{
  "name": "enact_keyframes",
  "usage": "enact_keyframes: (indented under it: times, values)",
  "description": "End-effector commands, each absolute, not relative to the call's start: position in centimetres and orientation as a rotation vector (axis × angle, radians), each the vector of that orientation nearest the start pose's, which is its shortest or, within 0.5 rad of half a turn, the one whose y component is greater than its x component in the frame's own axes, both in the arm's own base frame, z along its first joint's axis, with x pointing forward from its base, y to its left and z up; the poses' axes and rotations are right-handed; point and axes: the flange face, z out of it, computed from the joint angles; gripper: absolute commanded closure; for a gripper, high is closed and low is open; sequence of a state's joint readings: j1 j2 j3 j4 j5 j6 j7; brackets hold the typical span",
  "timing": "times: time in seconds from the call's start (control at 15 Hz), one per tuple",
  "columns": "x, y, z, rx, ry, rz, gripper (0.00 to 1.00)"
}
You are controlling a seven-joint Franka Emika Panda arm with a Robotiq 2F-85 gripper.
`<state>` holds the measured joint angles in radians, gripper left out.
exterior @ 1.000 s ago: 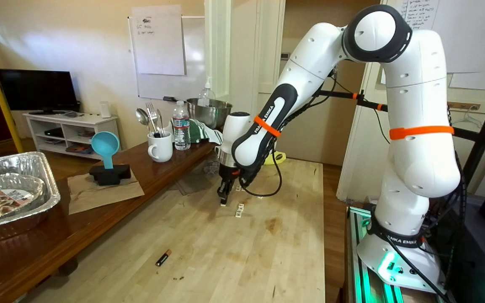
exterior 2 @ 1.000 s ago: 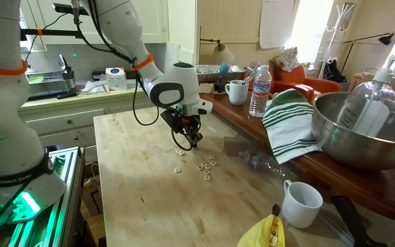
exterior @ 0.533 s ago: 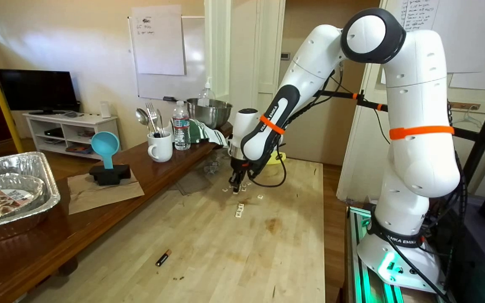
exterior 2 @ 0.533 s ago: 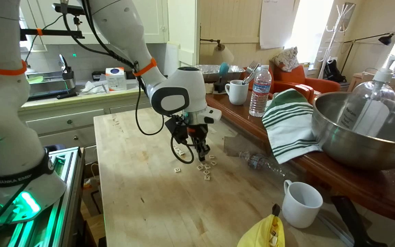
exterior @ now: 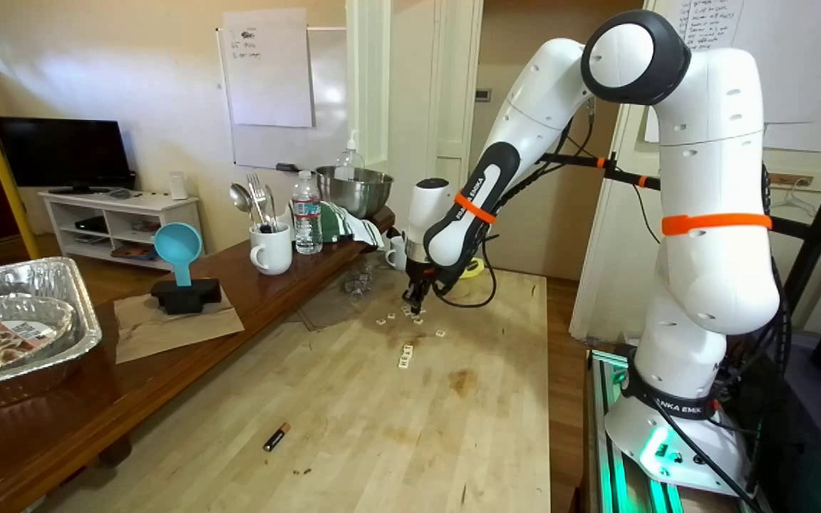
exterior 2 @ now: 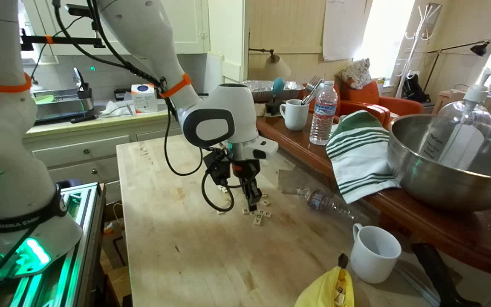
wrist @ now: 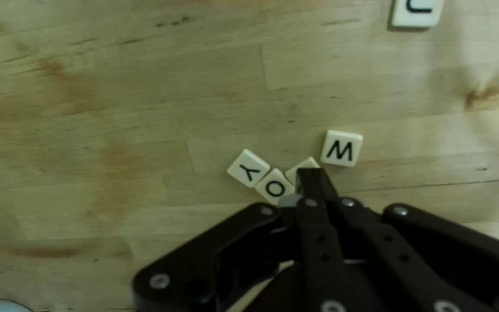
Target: Remove the letter R from the pile of letters on the left
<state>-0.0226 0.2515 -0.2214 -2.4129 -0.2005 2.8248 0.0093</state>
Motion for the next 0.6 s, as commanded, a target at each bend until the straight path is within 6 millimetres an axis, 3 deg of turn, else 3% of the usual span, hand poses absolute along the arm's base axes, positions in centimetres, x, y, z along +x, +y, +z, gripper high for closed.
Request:
enact_keyframes:
  times: [0.0,0.27,0.33,0.4,0.53]
  values:
    - [48.4,-8.6,24.8,-3.255,0.045,-0.318,1.0]
    - [47.7,-4.4,25.4,-3.203,-0.045,-0.301,1.0]
    - [47.5,-3.4,25.5,-3.188,-0.054,-0.301,0.94]
    - [47.2,-2.0,25.4,-3.169,-0.074,-0.29,0.73]
    - [46.8,0.1,25.2,-3.136,-0.102,-0.27,0.6]
